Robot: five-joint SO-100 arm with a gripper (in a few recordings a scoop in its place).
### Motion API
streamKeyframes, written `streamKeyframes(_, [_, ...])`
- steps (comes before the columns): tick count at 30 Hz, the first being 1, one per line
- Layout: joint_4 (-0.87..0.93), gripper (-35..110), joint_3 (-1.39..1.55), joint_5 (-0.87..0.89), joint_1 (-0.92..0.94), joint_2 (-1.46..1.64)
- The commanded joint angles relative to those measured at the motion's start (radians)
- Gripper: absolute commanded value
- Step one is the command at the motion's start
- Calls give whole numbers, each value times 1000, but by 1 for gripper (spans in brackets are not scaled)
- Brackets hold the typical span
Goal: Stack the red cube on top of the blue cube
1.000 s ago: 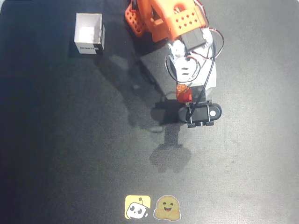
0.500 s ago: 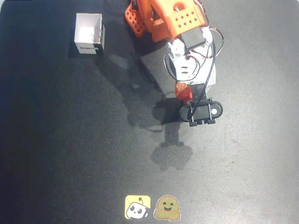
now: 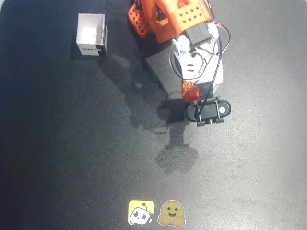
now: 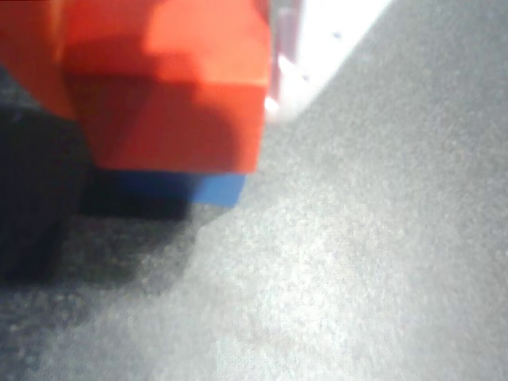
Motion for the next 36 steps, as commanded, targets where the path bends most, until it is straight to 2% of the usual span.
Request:
streamKeyframes(1, [5, 0, 2, 2, -9, 46])
streamKeyframes(15, [2, 0, 51, 9, -21, 91])
streamKeyframes(36, [-28, 16, 80, 26, -44, 115])
